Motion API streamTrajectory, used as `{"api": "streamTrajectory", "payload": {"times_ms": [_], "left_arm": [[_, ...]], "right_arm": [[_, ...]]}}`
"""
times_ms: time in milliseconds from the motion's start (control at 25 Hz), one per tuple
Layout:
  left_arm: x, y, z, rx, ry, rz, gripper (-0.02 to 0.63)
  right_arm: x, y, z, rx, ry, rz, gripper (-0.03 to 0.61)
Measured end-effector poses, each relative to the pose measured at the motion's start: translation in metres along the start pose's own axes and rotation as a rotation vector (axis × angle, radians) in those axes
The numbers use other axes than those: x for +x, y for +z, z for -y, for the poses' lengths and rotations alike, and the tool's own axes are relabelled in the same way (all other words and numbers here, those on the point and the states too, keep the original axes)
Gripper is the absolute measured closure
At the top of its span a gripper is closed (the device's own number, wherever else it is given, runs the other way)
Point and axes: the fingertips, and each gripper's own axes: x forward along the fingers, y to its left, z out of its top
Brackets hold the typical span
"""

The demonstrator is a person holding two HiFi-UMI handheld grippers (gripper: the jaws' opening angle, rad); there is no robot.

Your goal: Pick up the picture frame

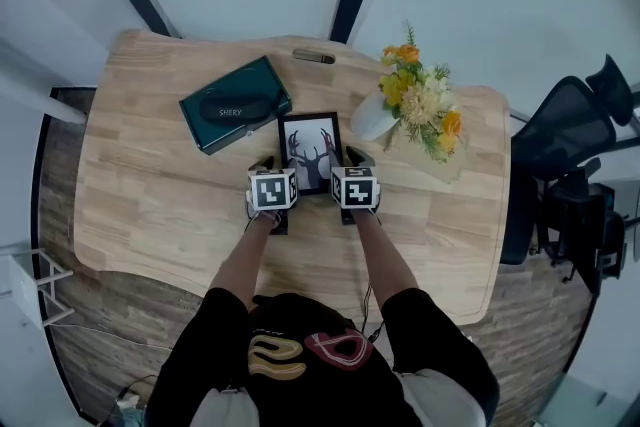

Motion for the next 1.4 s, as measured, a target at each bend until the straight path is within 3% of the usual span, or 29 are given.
{"api": "streamTrajectory", "payload": {"times_ms": [200,440,600,920,1040,1400], "left_arm": [[0.0067,-0.0024,0.0031,0.024,0.023,-0.040,0.419],[0.0078,-0.0028,0.0059,-0.012,0.013,-0.059,0.457],[0.0084,-0.0038,0.0076,0.013,-0.014,-0.076,0.479],[0.0043,-0.0016,0.0049,-0.076,-0.024,-0.074,0.497],[0.0058,-0.0035,0.0065,-0.070,-0.022,-0.074,0.502],[-0.0003,-0.0060,0.0036,-0.122,-0.011,-0.064,0.525]], "right_arm": [[0.0015,-0.0015,-0.0008,0.088,0.018,-0.002,0.457],[0.0018,-0.0026,-0.0036,0.080,0.012,0.006,0.472],[0.0015,-0.0021,-0.0038,0.093,0.012,0.003,0.474],[0.0016,-0.0033,-0.0048,0.086,-0.001,-0.030,0.477],[0.0002,-0.0040,-0.0053,0.058,-0.039,-0.010,0.479],[-0.0035,-0.0068,-0.0032,0.118,-0.036,-0.030,0.499]]}}
